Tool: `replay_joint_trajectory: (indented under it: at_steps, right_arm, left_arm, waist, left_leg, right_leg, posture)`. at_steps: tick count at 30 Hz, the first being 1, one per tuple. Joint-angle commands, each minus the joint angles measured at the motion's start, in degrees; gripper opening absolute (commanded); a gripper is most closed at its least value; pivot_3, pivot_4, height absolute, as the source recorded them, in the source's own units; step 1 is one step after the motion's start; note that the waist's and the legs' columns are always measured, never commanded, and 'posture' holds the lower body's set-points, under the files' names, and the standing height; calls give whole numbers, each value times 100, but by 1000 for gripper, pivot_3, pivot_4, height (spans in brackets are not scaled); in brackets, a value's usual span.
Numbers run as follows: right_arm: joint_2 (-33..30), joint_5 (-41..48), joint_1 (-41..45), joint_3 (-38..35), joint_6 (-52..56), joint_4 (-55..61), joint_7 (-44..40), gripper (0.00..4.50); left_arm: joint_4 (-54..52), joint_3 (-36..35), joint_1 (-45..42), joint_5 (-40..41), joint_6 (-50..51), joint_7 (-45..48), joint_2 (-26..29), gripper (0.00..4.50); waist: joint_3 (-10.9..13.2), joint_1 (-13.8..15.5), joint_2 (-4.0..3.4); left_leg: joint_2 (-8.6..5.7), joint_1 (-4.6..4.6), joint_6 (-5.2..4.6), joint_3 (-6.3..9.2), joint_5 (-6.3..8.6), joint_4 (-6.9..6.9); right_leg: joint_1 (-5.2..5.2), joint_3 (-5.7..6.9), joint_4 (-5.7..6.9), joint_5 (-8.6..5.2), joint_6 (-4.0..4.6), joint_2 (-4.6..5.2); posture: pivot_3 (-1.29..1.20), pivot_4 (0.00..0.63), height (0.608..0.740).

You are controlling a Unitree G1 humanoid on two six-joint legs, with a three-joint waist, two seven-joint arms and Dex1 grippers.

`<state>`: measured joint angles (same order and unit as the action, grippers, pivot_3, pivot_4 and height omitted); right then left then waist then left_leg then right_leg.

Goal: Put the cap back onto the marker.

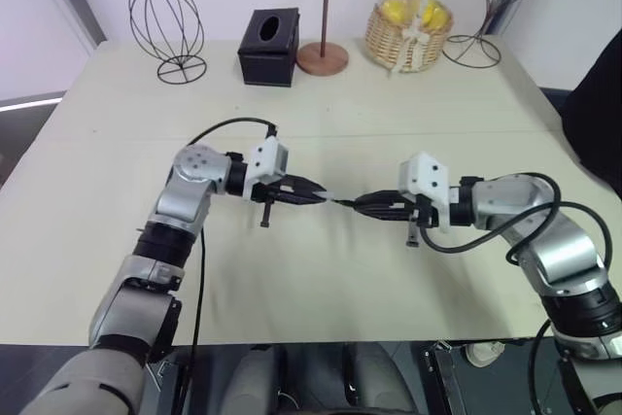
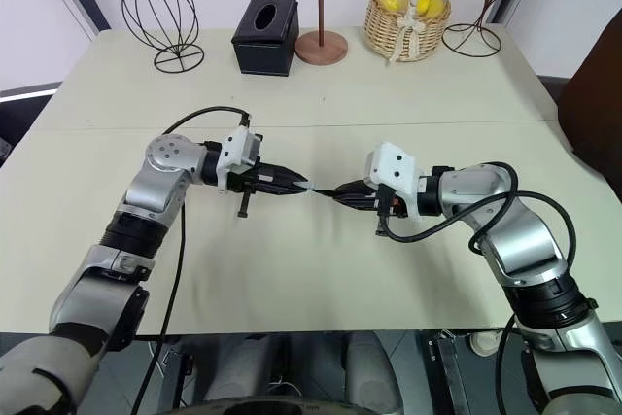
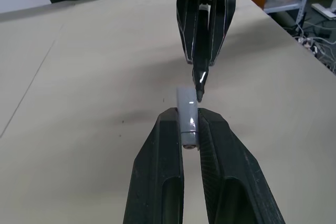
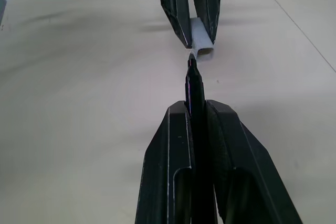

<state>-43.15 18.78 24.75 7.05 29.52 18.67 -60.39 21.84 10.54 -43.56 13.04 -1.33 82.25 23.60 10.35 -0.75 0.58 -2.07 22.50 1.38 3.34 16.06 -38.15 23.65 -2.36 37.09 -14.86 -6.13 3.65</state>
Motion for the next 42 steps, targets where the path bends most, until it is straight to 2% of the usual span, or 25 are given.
replay_joint_trajectory:
  at_steps: [1, 16, 42]
  right_arm:
    - [59, 40, 100, -20, -73, 90, 44, 0]
    - [31, 28, 97, -28, -107, 13, 60, 0]
    - [84, 40, 107, 5, -113, 39, 130, 0]
  left_arm:
    - [-259, -17, -11, 95, 68, -22, 32, 68]
    - [80, -40, -72, -24, -159, -21, 259, 68]
    - [18, 189, -12, -34, -253, -113, 13, 68]
  waist:
    - [0, 1, 0]
    - [0, 6, 0]
    - [0, 1, 0]
  left_leg:
    - [0, 0, 0, 0, 0, 0]
    - [0, 0, 0, 0, 0, 0]
    - [0, 0, 0, 0, 0, 0]
  right_leg:
    - [0, 0, 0, 0, 0, 0]
    - [0, 0, 0, 0, 0, 0]
    - [0, 0, 0, 0, 0, 0]
  posture:
    - [0, 150, 740]
    - [0, 150, 740]
    - [0, 150, 740]
